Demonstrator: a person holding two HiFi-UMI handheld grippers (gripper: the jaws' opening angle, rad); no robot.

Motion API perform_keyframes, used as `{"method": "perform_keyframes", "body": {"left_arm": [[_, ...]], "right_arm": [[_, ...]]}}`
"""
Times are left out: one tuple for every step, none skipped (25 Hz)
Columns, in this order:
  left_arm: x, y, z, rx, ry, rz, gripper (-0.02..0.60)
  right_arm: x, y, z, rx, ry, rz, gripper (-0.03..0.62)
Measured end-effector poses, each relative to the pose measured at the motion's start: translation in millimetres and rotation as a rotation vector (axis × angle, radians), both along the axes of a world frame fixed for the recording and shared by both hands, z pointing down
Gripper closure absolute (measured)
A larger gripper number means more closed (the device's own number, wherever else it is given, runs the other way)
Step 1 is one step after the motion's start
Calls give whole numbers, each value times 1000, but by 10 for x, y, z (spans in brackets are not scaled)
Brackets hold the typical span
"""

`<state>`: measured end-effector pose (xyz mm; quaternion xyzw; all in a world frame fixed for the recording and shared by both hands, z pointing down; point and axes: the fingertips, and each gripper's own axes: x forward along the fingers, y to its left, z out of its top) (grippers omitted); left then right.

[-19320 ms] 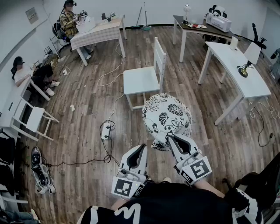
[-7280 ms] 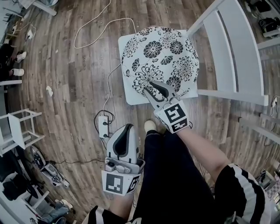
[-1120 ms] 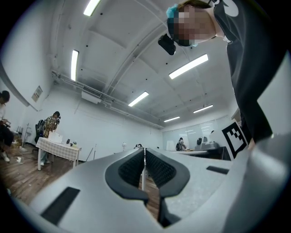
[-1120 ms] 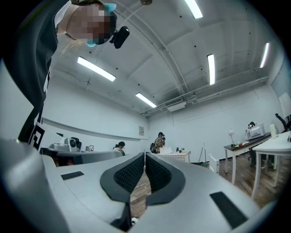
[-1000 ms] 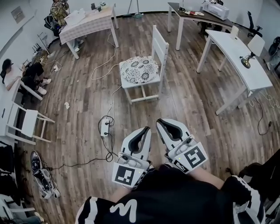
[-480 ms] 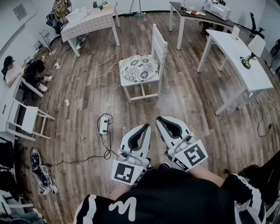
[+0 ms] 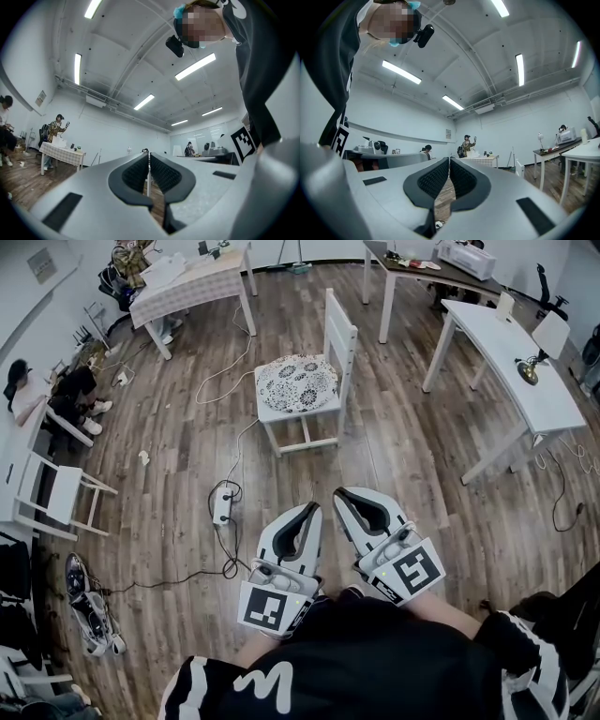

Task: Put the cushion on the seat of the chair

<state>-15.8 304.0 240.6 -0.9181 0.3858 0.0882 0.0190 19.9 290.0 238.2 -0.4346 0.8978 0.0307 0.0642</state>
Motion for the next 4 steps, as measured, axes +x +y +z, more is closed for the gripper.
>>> {"method": "perform_keyframes", "body": {"left_arm": [[-4, -1, -2, 0, 0, -1, 568], [-10, 0, -3, 0, 1, -1, 568], [-17, 1, -4, 0, 1, -2, 568], [-25, 3, -5, 1, 2, -2, 568]], "right_arm": [[-6, 0, -1, 0, 1, -1, 568], [-15, 3, 0, 0, 2, -3, 568], [-26, 5, 2, 0, 3, -5, 568], [-38, 8, 3, 0, 4, -7, 568]]}}
